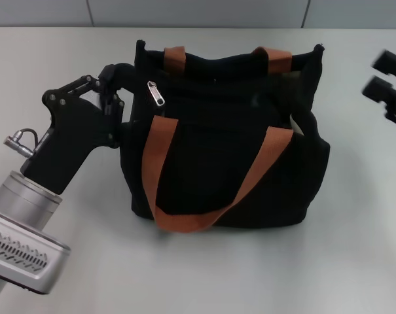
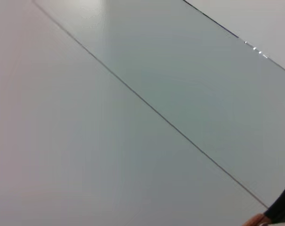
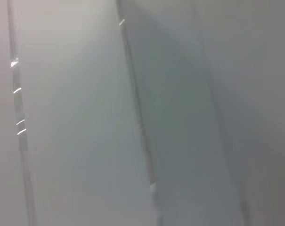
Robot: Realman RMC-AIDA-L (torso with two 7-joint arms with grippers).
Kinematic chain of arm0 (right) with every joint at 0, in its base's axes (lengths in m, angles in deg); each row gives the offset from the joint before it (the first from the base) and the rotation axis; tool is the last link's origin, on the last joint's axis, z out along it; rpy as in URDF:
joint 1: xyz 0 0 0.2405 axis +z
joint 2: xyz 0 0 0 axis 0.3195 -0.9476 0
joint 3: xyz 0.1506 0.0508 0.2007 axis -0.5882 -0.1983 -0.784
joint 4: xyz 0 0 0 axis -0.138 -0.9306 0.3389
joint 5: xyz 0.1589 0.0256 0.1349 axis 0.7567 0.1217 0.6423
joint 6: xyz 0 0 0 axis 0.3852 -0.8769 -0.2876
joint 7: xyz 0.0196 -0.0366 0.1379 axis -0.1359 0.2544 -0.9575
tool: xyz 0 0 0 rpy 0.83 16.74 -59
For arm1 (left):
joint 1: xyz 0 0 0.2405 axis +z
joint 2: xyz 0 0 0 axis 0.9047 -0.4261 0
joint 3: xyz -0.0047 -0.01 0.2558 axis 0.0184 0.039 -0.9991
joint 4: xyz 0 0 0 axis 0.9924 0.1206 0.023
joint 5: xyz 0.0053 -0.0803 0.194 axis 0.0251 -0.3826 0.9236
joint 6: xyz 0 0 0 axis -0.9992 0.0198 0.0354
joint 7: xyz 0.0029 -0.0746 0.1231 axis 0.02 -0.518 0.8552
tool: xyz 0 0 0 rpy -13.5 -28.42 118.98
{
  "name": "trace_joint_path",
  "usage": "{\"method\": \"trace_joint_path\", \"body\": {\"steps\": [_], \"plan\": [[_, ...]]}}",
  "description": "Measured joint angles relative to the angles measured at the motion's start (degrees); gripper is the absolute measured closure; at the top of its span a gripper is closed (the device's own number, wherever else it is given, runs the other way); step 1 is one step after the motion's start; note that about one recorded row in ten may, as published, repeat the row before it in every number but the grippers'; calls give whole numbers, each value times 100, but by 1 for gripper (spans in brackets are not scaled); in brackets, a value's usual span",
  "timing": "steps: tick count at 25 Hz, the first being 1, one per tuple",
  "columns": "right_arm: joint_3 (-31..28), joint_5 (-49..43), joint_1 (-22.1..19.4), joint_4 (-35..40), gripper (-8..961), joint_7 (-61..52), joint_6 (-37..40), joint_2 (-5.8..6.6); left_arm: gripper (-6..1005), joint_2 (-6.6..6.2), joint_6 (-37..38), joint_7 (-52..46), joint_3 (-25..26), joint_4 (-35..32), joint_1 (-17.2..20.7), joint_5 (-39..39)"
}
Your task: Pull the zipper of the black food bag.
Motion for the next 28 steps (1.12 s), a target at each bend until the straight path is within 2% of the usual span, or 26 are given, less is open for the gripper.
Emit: {"method": "trace_joint_path", "body": {"steps": [5, 6, 11, 15, 21, 22, 26, 28], "plan": [[821, -3, 301, 1056, 448, -973, 6, -1, 851, 1, 61, 184, 91, -15, -13, -18], [1156, -5, 414, 1434, 448, -1229, -32, -2, 888, 1, 139, 212, 121, -30, 1, -1], [1739, -49, 694, 2120, 448, -2221, -360, 6, 982, 1, 344, 485, 133, -26, 7, 6], [2463, -198, 947, 2708, 448, -3227, -976, 10, 982, 1, 473, 716, 94, 8, -54, 12], [4202, -450, 1290, 3188, 447, -4036, -2184, -4, 981, 1, 521, 762, 82, 13, -83, 16], [4202, -450, 1290, 3188, 447, -4036, -2184, -4, 981, 1, 533, 763, 81, 14, -86, 17], [4914, -443, 1412, 3227, 447, -4321, -2671, -16, 981, 1, 542, 765, 80, 14, -98, 16], [5019, -434, 1414, 3229, 448, -4345, -2781, -17, 981, 1, 543, 766, 80, 18, -99, 16]]}}
